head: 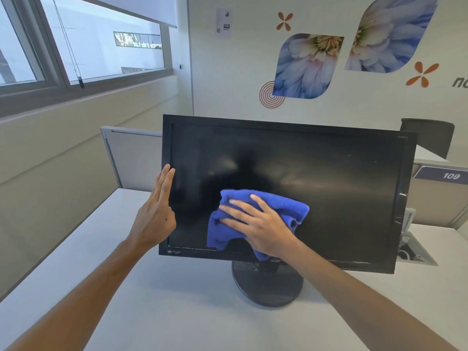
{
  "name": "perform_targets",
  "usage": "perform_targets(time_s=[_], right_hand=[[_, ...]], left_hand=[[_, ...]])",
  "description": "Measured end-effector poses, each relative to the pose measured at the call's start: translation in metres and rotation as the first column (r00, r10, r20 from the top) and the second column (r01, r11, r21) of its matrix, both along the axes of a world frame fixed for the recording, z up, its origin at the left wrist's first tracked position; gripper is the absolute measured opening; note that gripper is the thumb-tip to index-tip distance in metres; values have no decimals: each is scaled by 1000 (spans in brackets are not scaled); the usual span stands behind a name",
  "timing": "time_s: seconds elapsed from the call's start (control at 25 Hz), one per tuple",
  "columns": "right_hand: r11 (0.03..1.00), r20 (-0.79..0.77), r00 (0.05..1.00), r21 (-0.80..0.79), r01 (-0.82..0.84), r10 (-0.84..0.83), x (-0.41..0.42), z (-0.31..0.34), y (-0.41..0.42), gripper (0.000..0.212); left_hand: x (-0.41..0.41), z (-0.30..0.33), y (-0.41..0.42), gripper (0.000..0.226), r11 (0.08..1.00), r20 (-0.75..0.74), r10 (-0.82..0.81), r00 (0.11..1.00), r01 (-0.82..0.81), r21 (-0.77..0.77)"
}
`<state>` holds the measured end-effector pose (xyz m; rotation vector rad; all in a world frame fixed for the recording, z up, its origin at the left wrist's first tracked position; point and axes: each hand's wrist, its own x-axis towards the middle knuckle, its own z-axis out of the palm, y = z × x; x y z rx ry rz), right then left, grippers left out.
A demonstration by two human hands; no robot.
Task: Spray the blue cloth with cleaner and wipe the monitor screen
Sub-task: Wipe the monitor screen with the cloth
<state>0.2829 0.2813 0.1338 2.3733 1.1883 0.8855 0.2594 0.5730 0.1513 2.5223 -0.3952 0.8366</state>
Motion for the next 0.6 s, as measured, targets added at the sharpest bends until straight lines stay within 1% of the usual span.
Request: perform_targets(time_s=[0.12,0.2,0.28,0.36,0.48,0.6], right_hand=[[964,4,985,208,168,-173,22,51,7,56],[936,-18,979,290,200,-204,40,90,29,55],[943,-29,981,272,191,-190,51,113,59,57],[958,-31,984,226,179,-176,53,110,84,58],[985,-24,993,127,121,-119,41,74,96,60],[997,-33,999,67,34,-32,26,35,87,56]], left_hand=[[1,0,-2,101,1000,-5,8,1000,-7,23],[1,0,-3,102,999,12,12,1000,-13,31],[1,-1,-3,104,1000,24,9,1000,-10,26],[1,-1,-1,107,1000,27,6,1000,-7,4],[4,-5,3,105,999,43,-21,999,23,-40],[4,-6,9,101,992,-10,-43,999,42,-121]])
